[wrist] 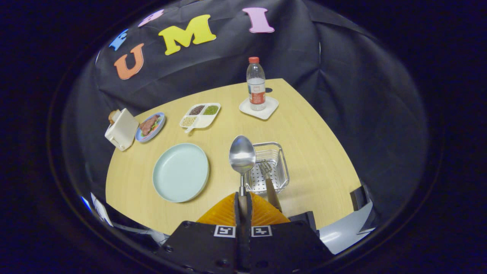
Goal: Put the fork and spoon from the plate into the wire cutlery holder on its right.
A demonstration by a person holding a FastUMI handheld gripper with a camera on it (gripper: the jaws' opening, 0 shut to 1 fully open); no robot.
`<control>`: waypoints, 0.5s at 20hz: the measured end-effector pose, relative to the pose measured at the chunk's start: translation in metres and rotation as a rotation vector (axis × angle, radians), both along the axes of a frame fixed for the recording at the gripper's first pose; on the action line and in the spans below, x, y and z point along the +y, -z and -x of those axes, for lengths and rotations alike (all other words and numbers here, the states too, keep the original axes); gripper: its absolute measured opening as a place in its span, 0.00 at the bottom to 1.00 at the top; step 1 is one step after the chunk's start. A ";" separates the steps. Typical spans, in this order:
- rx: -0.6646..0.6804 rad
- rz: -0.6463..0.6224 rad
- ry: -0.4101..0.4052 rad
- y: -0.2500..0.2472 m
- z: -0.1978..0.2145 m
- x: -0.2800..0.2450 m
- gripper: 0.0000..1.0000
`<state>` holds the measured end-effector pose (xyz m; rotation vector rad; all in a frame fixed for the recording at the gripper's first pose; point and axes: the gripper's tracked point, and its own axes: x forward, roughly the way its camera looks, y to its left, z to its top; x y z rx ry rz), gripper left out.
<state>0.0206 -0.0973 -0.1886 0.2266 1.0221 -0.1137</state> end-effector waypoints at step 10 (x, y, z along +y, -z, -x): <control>0.053 -0.022 0.030 0.017 -0.001 -0.014 0.03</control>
